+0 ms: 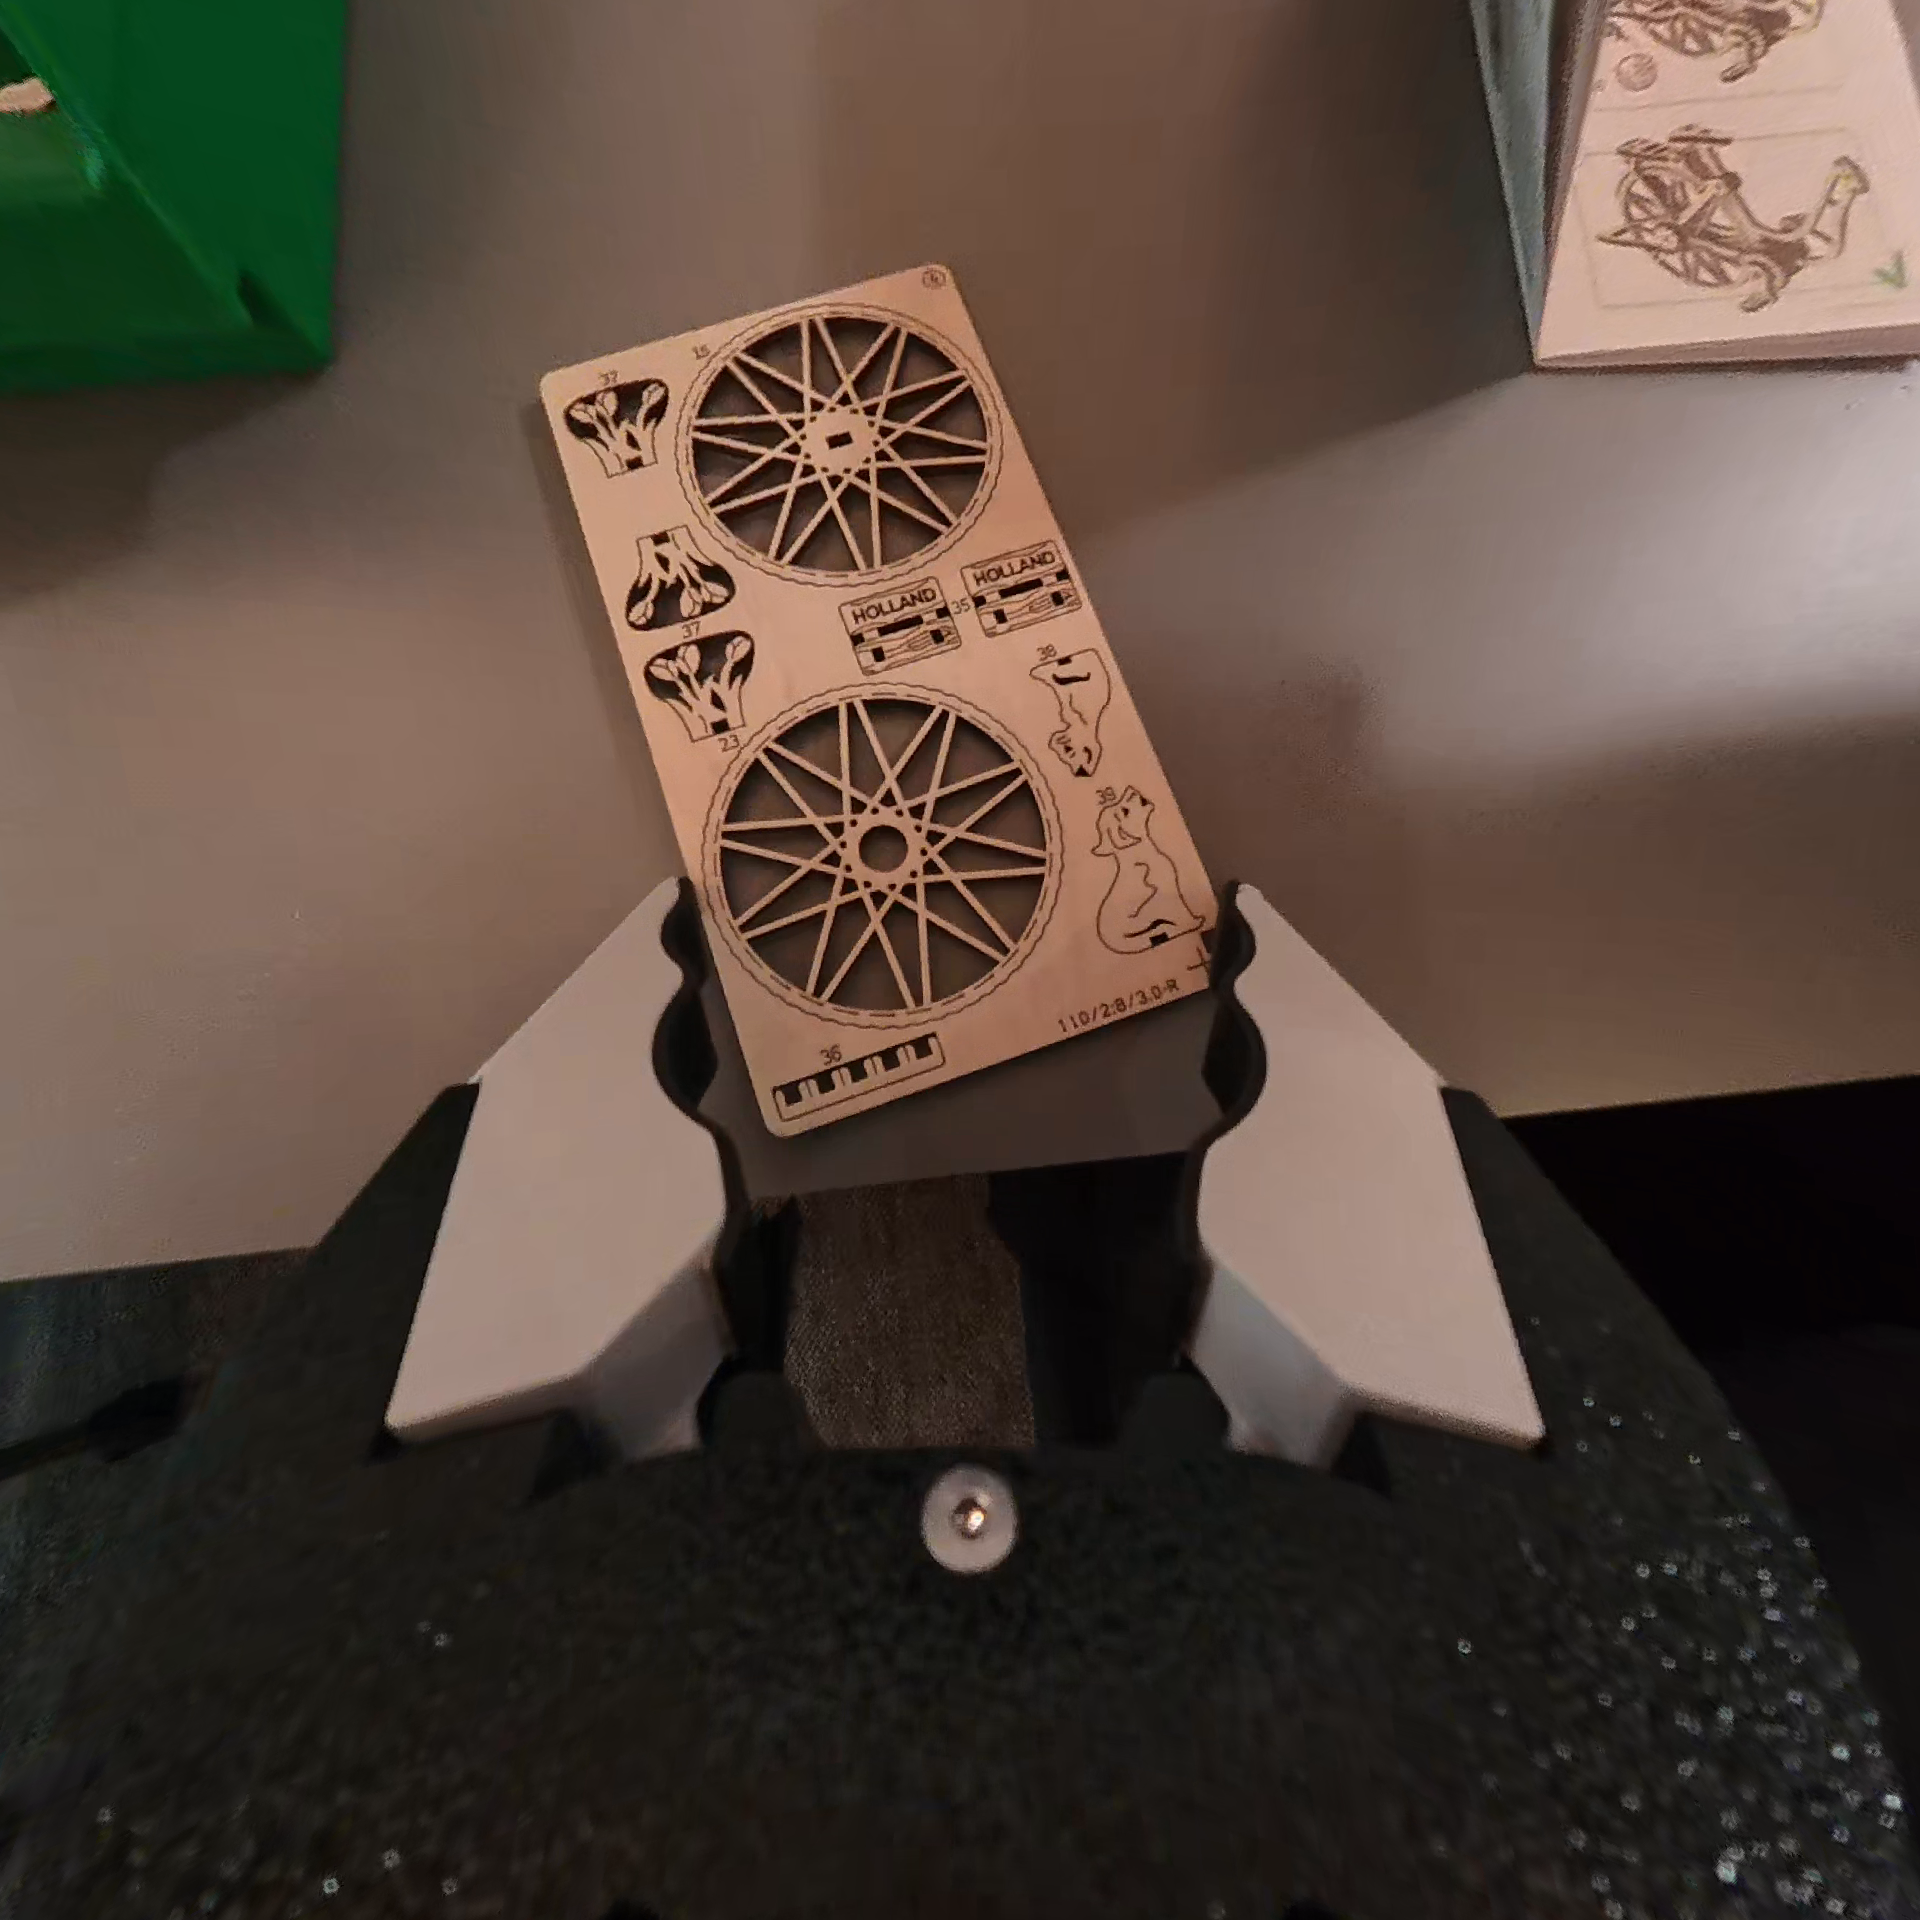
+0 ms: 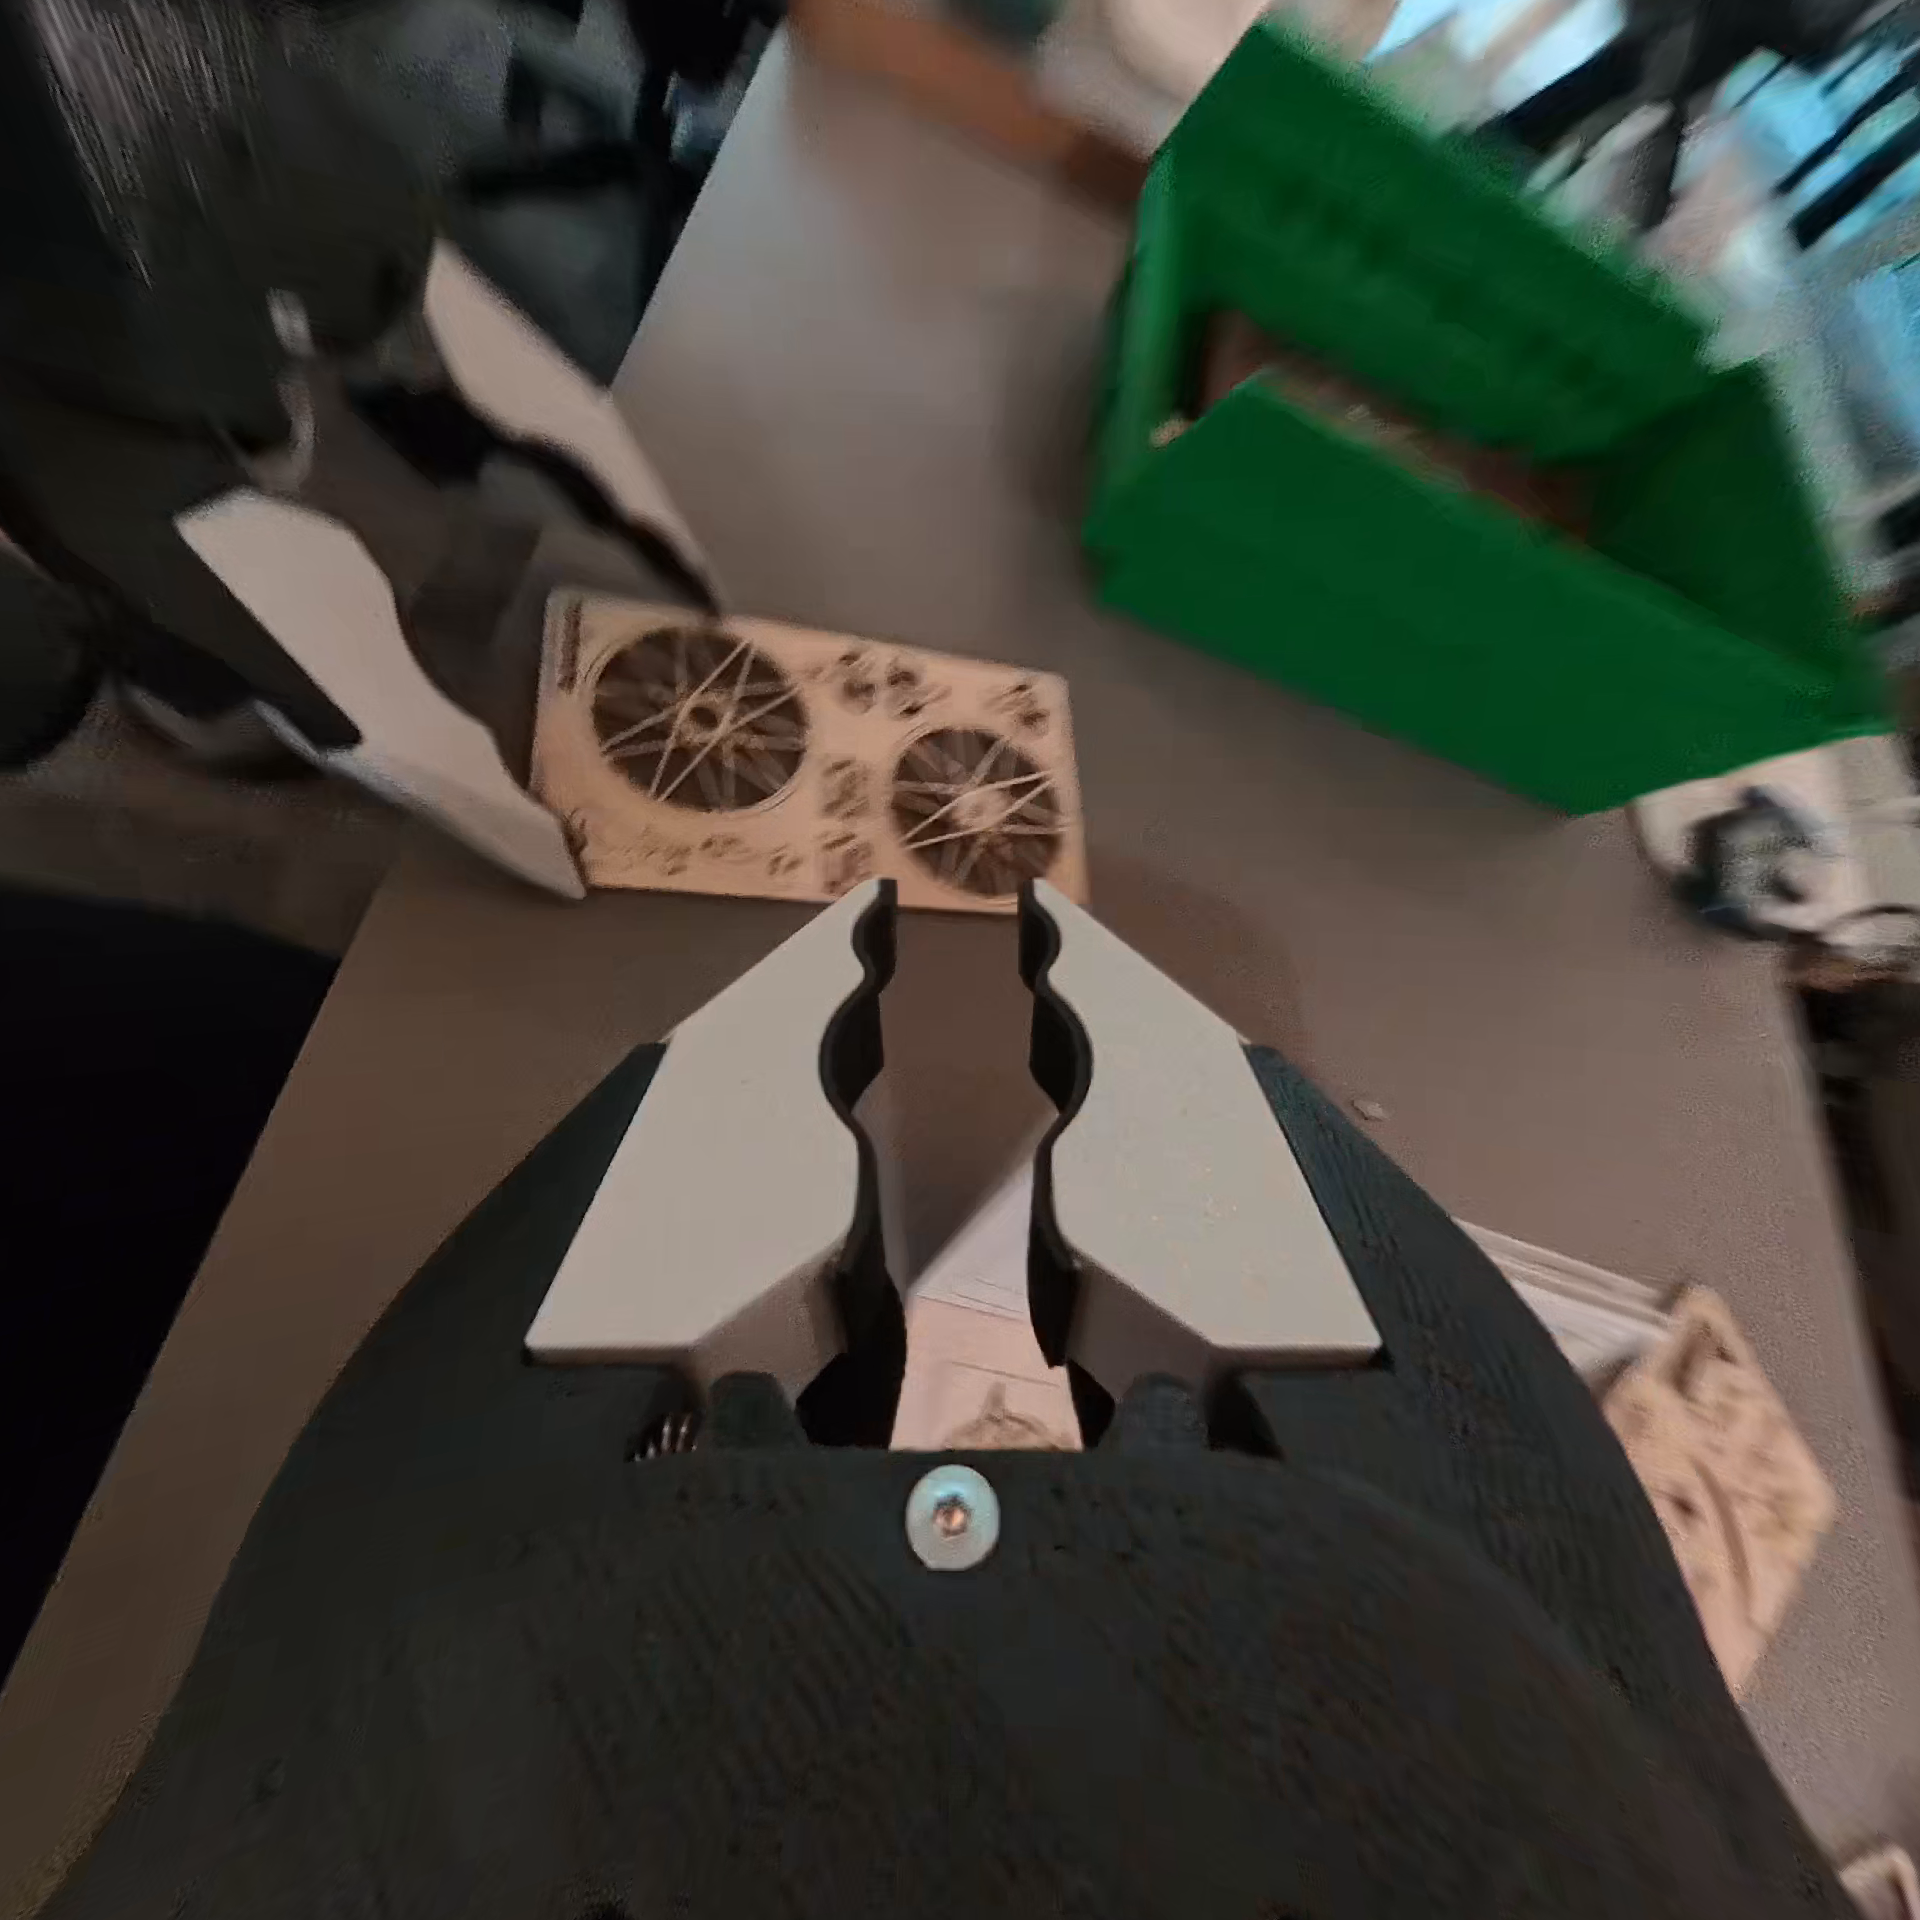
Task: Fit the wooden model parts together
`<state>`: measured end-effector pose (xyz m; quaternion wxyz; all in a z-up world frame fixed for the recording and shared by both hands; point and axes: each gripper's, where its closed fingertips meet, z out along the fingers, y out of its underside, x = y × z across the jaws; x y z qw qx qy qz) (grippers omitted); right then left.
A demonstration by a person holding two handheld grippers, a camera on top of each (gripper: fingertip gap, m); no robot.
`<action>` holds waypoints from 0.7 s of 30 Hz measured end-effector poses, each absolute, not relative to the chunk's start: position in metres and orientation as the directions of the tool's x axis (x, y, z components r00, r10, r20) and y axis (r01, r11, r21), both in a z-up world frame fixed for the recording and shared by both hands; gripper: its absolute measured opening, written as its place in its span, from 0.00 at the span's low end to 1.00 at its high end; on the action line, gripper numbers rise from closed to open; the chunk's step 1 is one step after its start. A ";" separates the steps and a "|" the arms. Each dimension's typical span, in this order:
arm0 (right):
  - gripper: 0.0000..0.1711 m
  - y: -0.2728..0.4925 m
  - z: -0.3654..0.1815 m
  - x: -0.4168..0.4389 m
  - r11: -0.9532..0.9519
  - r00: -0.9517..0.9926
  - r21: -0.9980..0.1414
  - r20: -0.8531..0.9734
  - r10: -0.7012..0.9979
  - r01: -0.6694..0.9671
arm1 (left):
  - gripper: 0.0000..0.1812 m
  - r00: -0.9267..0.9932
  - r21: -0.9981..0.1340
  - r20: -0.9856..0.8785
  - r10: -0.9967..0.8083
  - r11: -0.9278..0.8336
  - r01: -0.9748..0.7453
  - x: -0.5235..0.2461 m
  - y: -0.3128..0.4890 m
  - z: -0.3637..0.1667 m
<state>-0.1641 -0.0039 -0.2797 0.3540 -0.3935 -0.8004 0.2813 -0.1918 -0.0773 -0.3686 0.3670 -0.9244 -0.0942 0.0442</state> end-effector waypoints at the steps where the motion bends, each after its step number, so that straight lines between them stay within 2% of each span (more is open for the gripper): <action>1: 0.13 -0.012 -0.301 -0.167 0.554 -0.472 -0.690 0.335 0.815 0.466 | 0.53 0.979 -0.692 -0.012 0.202 -0.709 0.137 -0.191 -0.078 -0.369; 4: 0.16 -0.022 -0.325 -0.176 0.576 -0.508 -0.654 0.323 0.799 0.490 | 0.53 0.984 -0.710 -0.038 0.173 -0.697 0.095 -0.190 -0.078 -0.367; 7: 0.20 -0.016 -0.309 -0.190 0.541 -0.516 -0.683 0.271 0.812 0.492 | 0.53 0.983 -0.732 -0.128 0.132 -0.681 -0.004 -0.191 -0.077 -0.362; 10: 0.29 -0.003 -0.297 -0.208 0.502 -0.563 -0.680 0.157 0.811 0.534 | 0.53 0.971 -0.744 -0.223 0.088 -0.659 -0.111 -0.191 -0.074 -0.357; 17: 0.38 0.025 -0.336 -0.243 0.512 -0.641 -0.468 -0.168 0.749 0.721 | 0.53 0.925 -0.761 -0.379 0.018 -0.574 -0.301 -0.189 -0.066 -0.348; 21: 0.38 0.019 -0.352 -0.242 0.510 -0.643 -0.400 -0.364 0.674 0.761 | 0.53 0.905 -0.770 -0.425 -0.008 -0.524 -0.366 -0.188 -0.063 -0.345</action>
